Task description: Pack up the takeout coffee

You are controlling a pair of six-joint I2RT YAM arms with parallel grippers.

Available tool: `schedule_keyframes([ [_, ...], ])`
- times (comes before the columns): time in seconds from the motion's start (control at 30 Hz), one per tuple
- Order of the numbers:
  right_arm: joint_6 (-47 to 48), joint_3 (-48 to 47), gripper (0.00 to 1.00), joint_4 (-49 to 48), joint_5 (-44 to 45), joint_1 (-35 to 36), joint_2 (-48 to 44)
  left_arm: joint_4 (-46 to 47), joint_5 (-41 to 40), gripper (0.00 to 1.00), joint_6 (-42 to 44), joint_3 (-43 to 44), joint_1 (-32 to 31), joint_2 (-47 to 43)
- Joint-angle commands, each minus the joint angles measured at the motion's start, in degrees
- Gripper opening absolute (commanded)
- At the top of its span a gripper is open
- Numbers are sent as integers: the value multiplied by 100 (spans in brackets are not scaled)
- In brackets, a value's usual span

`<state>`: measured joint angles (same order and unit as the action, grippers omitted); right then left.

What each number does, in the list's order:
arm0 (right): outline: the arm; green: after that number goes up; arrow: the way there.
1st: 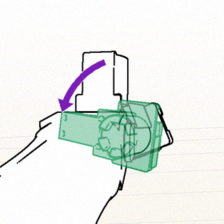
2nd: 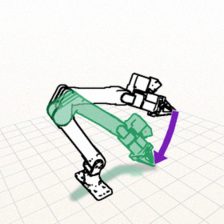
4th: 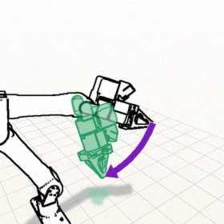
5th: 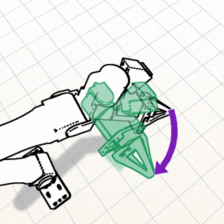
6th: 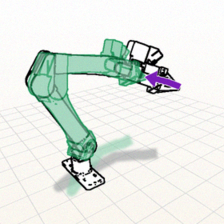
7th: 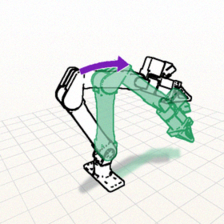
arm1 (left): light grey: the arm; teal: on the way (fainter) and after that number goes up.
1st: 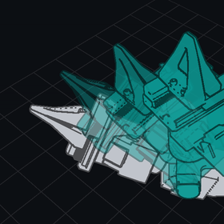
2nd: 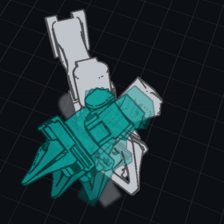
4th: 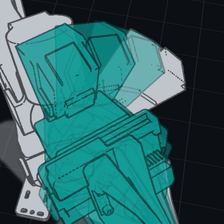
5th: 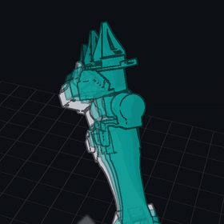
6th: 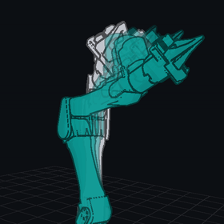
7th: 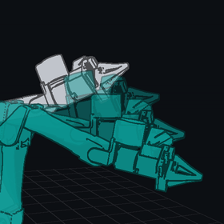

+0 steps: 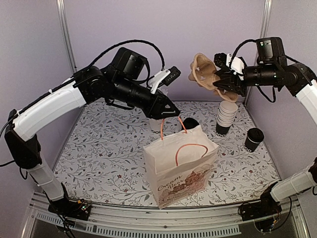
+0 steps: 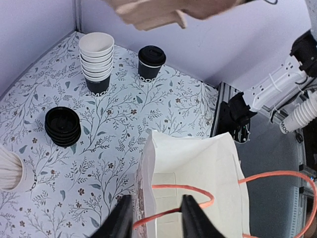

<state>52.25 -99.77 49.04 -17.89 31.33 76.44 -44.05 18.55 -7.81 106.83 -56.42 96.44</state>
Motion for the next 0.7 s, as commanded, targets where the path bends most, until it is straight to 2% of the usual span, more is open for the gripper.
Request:
schedule_keyframes([
  [0.0,-49,-173,31,342,-992,-9,-330,-205,-481,49,11,262,70,-190],
  [0.07,-32,-244,33,495,-1579,-13,-387,-173,-724,61,-78,243,70,-392],
  [0.23,-123,-483,37,727,-2908,71,-385,387,-1027,77,-201,-420,81,-1349],
  [0.5,-315,-614,37,1116,-4080,763,-7,1221,-1709,81,-866,-1910,597,-3003],
  [0.67,-19,-474,36,1425,-4188,1258,85,1273,-1810,80,-1155,-2304,842,-3454],
])
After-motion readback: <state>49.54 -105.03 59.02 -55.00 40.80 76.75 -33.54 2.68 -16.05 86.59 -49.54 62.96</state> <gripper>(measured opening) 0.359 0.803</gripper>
